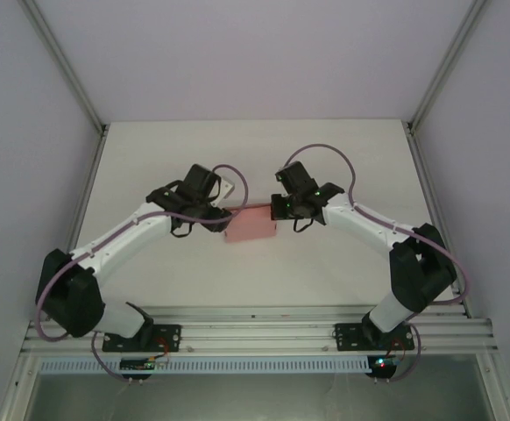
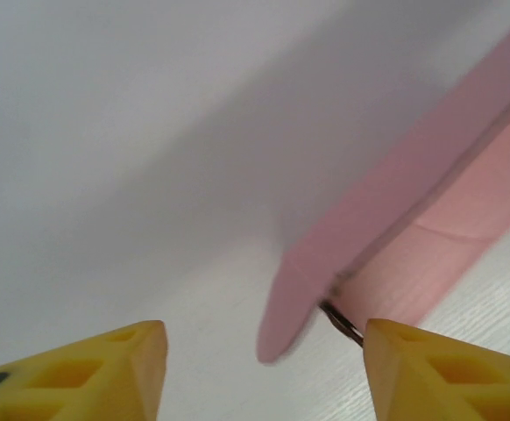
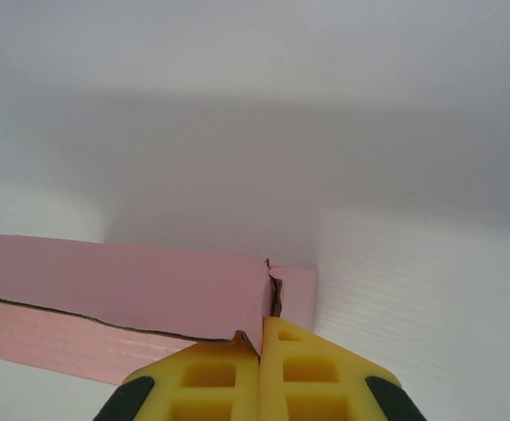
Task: Assemble paper box
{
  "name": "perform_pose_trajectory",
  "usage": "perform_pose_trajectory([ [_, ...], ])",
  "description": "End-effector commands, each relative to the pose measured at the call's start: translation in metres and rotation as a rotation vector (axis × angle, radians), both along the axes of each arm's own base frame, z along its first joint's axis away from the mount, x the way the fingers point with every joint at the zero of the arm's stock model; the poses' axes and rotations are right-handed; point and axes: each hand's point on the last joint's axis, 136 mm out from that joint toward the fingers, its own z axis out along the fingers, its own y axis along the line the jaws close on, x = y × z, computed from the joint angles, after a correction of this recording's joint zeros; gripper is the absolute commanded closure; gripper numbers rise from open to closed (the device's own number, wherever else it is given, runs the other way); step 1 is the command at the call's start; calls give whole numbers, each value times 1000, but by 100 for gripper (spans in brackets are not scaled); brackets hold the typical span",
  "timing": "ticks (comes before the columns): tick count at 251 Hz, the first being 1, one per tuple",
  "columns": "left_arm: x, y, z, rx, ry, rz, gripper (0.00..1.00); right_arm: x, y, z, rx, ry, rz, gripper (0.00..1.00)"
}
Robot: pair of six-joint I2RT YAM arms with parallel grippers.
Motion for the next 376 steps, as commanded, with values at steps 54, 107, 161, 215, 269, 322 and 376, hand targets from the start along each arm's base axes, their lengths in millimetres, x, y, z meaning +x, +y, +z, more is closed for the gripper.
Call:
perform_pose_trajectory([
  [54, 1, -20, 10, -127, 33, -59, 68, -30, -19, -34, -150, 122, 17, 100],
  [107, -2, -18, 1, -114, 59, -48, 75, -30, -20, -29, -167, 78, 12, 100],
  [161, -4, -14, -5, -107, 84, -3, 88, -30, -23, -26, -173, 21, -1, 100],
  [215, -7, -16, -3, -163, 135, 84, 100, -34, -26, -25, -233, -60, -36, 100],
  [269, -22, -17, -9, -237, 267, 223, 100, -41, -35, -32, -325, -108, -113, 100],
  [322, -34, -17, -1, -309, 413, 294, 100, -43, -39, -31, -403, -138, -119, 100],
  [376, -23, -6, 1, -424, 560, 426, 100, -45, -39, -33, -419, -131, -128, 100],
])
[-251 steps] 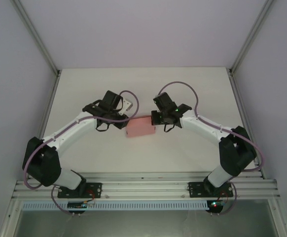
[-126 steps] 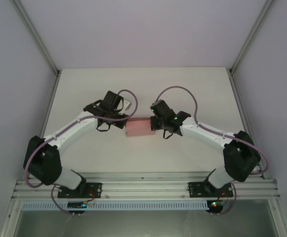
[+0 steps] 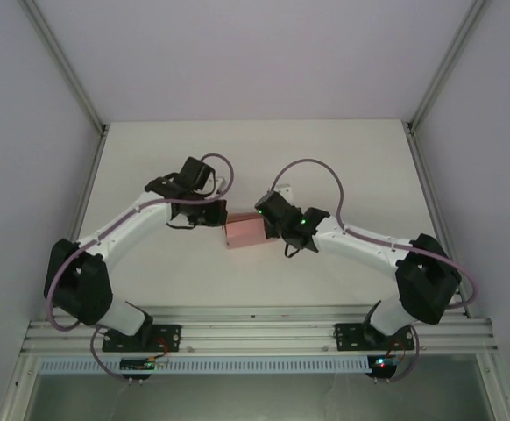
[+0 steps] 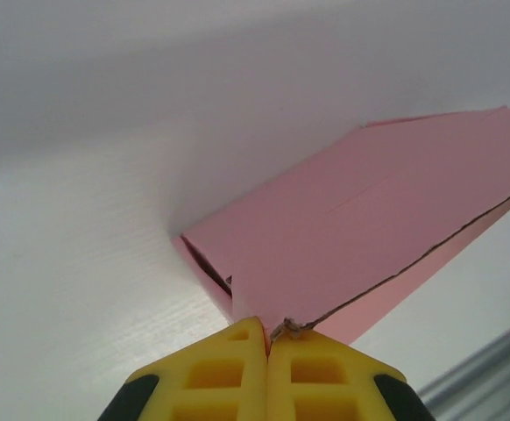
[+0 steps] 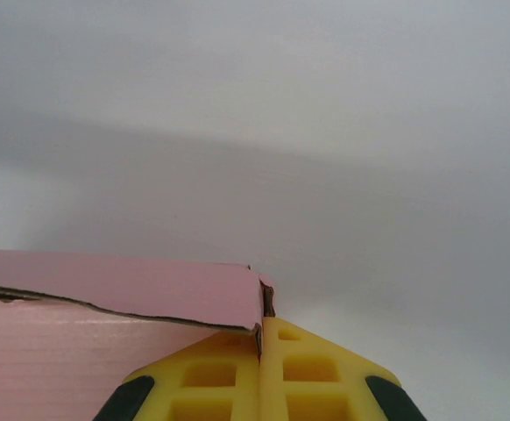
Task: Assemble paper box
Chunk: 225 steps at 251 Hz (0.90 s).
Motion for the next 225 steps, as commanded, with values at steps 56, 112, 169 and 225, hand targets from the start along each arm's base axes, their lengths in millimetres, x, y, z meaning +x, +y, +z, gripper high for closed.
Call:
perform_pose_trajectory([
  [56, 3, 26, -10, 15, 187, 202, 100, -15, -32, -33, -169, 90, -82, 100],
  [112, 3, 31, -18, 22, 185, 265, 100, -17, -30, -35, -168, 107, -101, 100],
  [169, -1, 29, -23, 41, 133, 230, 100, -17, -28, -35, -156, 101, -103, 100],
  [225, -22, 18, -50, 68, 69, 147, 100, -16, -27, -37, -127, 52, -95, 100],
])
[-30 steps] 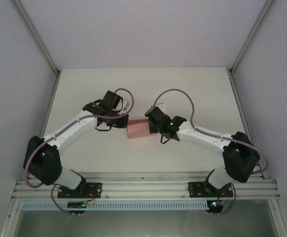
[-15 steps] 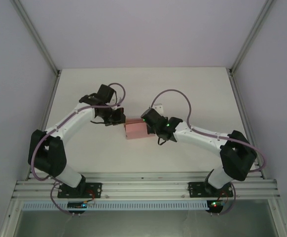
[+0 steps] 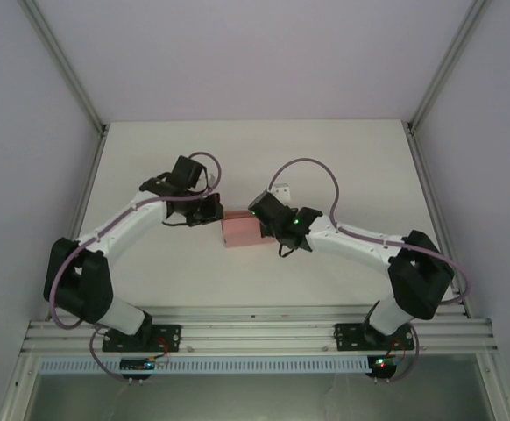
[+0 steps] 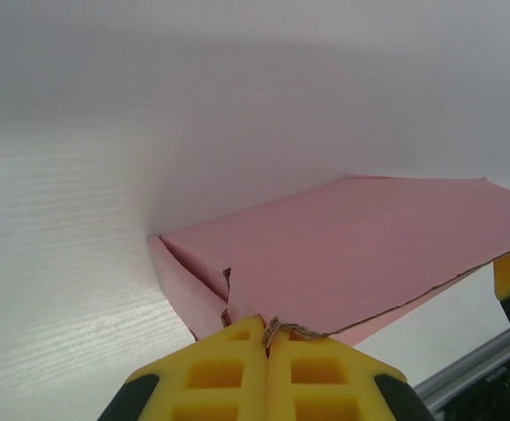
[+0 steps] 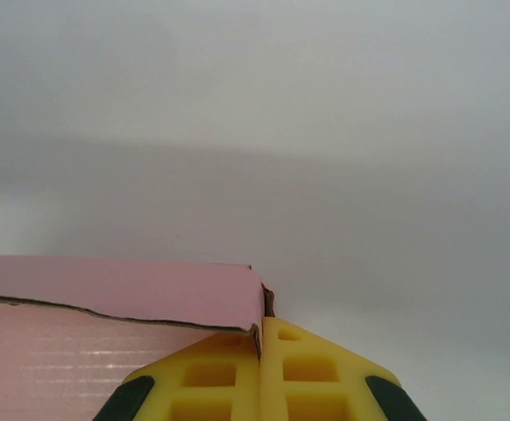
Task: Assemble paper box
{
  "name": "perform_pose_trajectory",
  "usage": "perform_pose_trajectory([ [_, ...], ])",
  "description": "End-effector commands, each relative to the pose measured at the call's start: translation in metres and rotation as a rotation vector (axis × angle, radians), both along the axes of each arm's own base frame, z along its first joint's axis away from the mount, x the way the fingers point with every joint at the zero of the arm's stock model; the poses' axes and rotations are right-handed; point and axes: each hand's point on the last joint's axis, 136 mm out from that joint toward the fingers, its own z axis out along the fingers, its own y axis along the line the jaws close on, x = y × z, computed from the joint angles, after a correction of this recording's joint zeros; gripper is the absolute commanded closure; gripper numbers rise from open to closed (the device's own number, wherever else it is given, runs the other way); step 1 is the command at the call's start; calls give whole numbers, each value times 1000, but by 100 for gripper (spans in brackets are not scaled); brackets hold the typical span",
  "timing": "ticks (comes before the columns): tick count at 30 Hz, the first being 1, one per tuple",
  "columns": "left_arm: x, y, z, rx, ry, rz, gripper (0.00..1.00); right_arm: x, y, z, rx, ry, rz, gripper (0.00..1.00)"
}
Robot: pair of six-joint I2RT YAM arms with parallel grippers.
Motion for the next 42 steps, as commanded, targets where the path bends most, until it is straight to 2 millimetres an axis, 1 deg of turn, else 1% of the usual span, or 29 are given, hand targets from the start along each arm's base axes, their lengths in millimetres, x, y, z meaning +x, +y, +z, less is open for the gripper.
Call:
perform_pose_trajectory([
  [1, -28, 16, -41, 146, 54, -12, 100, -21, -32, -36, -133, 81, -27, 100],
  [4, -42, 14, -55, 196, 32, -36, 100, -22, -31, -38, -109, 56, -17, 100],
  [5, -48, 7, -60, 179, 27, -64, 100, -22, -30, -38, -104, 44, -13, 100],
  [8, -62, 1, -74, 204, 21, -99, 100, -24, -28, -39, -90, 21, -1, 100],
  [11, -72, 9, -88, 274, 29, -108, 100, -27, -26, -41, -73, 14, 8, 100],
  [13, -78, 18, -96, 334, 32, -112, 100, -29, -27, -43, -74, 20, 12, 100],
  [15, -84, 18, -102, 342, 43, -130, 100, -31, -27, -46, -70, 25, 15, 100],
  [17, -90, 13, -109, 338, 43, -161, 100, -33, -27, -47, -58, 30, 16, 100],
  [20, -94, 19, -120, 412, 35, -194, 100, -36, -26, -45, -33, 39, 24, 100],
  [23, -94, 26, -121, 459, 46, -191, 100, -34, -24, -35, -15, 22, 34, 100],
  [27, -90, 26, -118, 451, 15, -169, 100, -29, -24, -18, 35, -1, 23, 93],
  [29, -88, 23, -115, 439, 2, -167, 100, -22, -28, -9, 84, -4, -3, 83],
  [30, -86, 22, -113, 436, -5, -165, 100, -21, -26, -5, 113, -1, 5, 76],
  [32, -84, 20, -110, 442, -21, -168, 100, -17, -23, 1, 174, 4, 20, 72],
  [33, -82, 20, -109, 451, -32, -161, 100, -15, -22, 4, 197, 4, 23, 67],
  [35, -80, 18, -106, 461, -54, -161, 100, -13, -20, 10, 237, 1, 30, 66],
  [37, -79, 14, -103, 455, -69, -169, 100, -11, -17, 15, 292, 2, 13, 62],
  [38, -78, 14, -101, 456, -79, -166, 100, -11, -15, 18, 259, -13, 79, 60],
  [39, -77, 12, -99, 453, -87, -172, 100, -11, -13, 21, 267, -18, 92, 56],
  [40, -76, 11, -98, 455, -96, -173, 100, -11, -13, 24, 275, -26, 97, 49],
  [42, -75, 10, -94, 453, -112, -177, 100, -10, -14, 29, 286, -34, 104, 44],
])
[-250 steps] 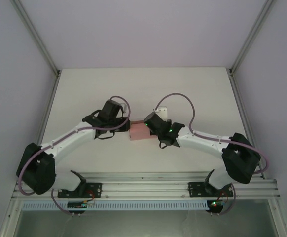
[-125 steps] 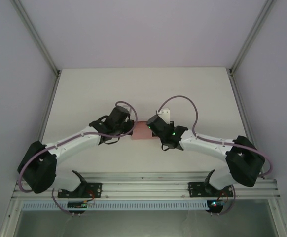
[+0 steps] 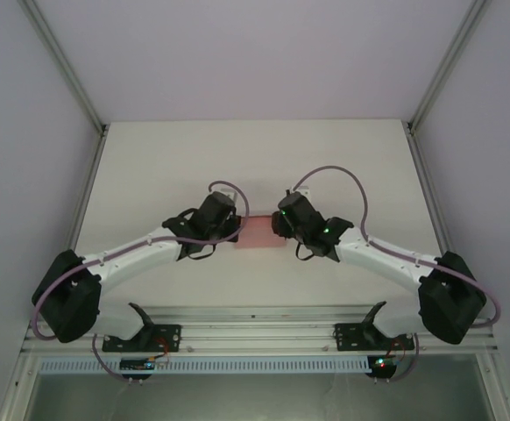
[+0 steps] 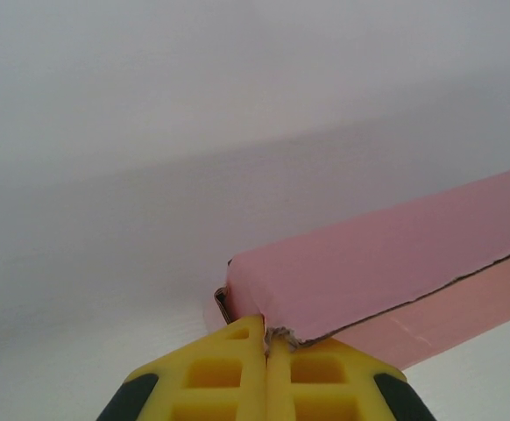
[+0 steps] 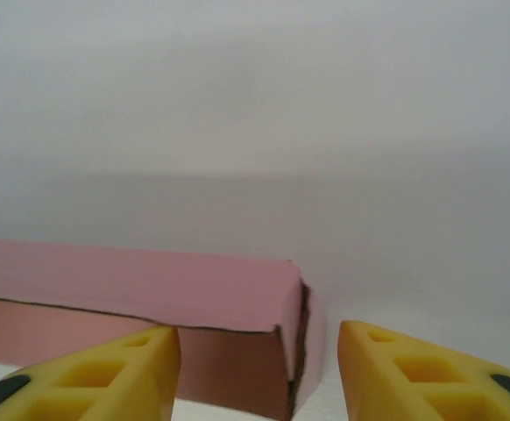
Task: Assemble paper box
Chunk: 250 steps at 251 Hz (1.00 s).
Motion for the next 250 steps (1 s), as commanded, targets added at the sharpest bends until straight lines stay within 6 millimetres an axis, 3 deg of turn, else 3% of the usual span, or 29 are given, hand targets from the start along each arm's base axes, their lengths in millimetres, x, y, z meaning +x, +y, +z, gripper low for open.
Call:
perform_pose_trajectory([
  [1, -63, 44, -74, 254, 293, -52, 100, 0, 6, 17, 57, -32, 48, 40],
  [32, -61, 40, -69, 246, 274, -63, 100, 4, 3, 25, 85, -48, 48, 29],
  [74, -60, 41, -66, 254, 256, -64, 100, 16, -12, 30, 91, -55, -5, 26],
  [103, -59, 40, -64, 246, 246, -67, 99, 22, -17, 28, 100, -39, -24, 30],
  [168, -55, 33, -61, 229, 229, -88, 97, 22, -23, 2, 90, 44, -46, 36],
  [250, -52, 27, -49, 208, 203, -111, 89, 5, -28, -45, 95, 169, -81, 46],
])
